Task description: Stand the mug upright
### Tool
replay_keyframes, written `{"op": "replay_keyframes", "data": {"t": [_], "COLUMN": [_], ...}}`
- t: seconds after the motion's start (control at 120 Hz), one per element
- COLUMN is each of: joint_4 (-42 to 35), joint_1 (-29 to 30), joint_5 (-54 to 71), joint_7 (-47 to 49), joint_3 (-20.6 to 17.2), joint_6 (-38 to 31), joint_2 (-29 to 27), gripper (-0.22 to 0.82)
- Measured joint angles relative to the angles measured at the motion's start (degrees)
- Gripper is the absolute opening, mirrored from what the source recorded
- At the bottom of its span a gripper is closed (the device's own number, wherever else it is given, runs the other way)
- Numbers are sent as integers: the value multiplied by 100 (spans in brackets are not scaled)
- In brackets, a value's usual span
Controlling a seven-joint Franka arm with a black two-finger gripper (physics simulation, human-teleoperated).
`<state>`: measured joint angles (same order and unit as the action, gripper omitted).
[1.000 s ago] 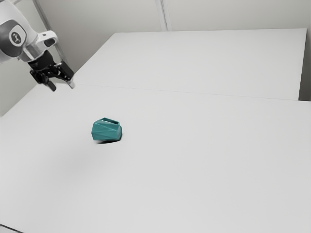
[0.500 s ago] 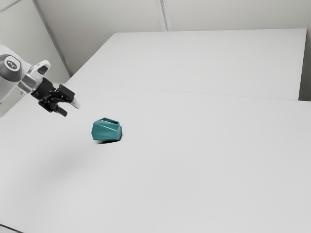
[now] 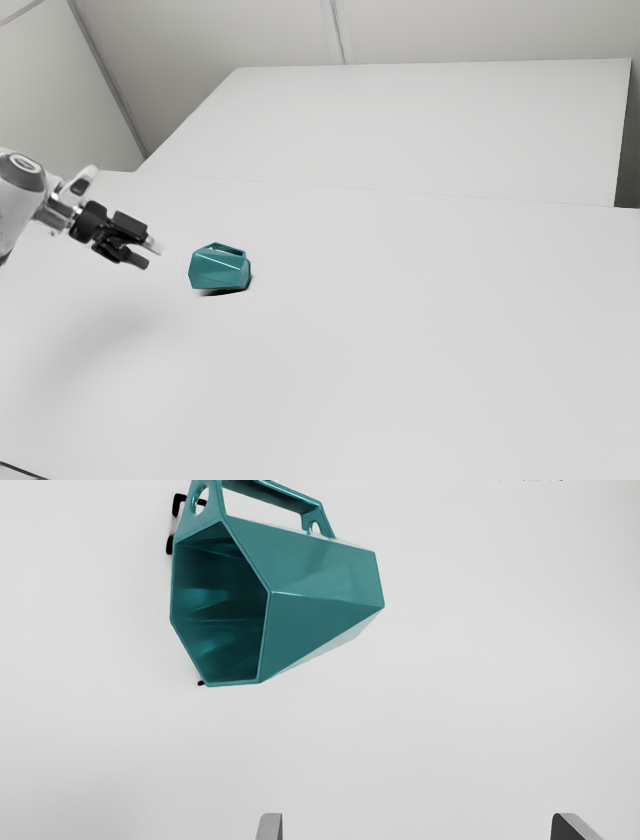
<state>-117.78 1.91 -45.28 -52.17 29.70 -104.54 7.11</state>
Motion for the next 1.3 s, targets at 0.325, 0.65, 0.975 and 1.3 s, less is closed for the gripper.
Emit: {"op": "replay_keyframes", "data": {"t": [0.325, 0.65, 0.975, 1.3], "joint_4": [136, 345, 822, 1160], "joint_1": [165, 212, 391, 581], "joint_5": [-1230, -1634, -1928, -2072], "joint_7": [-1184, -1892, -2328, -2599], "joint_3": [0, -5, -103, -145], "joint_6": [282, 509, 811, 1020], "joint_2": [599, 999, 1611, 1941], "gripper": [58, 58, 58, 58]}}
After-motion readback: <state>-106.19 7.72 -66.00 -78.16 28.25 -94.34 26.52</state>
